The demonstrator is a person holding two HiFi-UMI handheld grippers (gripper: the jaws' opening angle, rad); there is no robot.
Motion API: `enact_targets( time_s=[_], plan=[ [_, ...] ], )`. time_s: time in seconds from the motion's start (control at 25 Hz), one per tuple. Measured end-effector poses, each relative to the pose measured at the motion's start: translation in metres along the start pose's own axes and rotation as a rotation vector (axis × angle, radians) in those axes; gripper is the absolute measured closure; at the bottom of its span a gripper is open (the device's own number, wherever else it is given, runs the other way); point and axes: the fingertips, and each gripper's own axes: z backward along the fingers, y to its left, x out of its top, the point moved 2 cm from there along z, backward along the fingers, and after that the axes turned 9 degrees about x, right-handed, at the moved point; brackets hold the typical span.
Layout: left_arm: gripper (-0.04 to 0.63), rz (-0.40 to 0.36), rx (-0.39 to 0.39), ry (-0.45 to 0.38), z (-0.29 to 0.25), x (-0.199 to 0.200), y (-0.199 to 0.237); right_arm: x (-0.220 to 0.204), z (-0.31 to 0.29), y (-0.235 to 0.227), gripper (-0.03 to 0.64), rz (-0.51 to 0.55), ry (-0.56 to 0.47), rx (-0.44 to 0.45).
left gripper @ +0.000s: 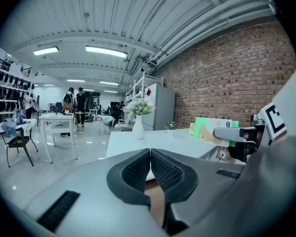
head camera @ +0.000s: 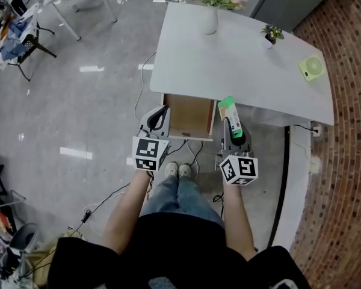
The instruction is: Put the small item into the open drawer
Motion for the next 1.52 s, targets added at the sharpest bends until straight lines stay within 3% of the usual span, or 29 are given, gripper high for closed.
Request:
enact_targets(
  time_s=[0.32,0.68,0.96,1.52],
  plan=[
    [0.572,0.018,0.011,0.051,-0.04,-0.046,-0.006,-0.051,-0.035,-0.014,0.534,-0.001,0.075,0.072],
    [0.572,0.05,0.011,0.147,-0.094,-0.15,-0.014,-0.163,-0.074,-0.015,0.535,-0.01,0.194,0.171],
    [0.572,0.079,0.018,0.191,-0.135,-0.218,-0.016,-0.25,-0.114,-0.033,0.534,-0.001,0.285,0.194],
    [0.572,0.118,0.041,0.29,-0.195,-0.282,-0.025,-0.336,-0.167,-0.068,0.532,0.019,0.541,0.201]
  ],
)
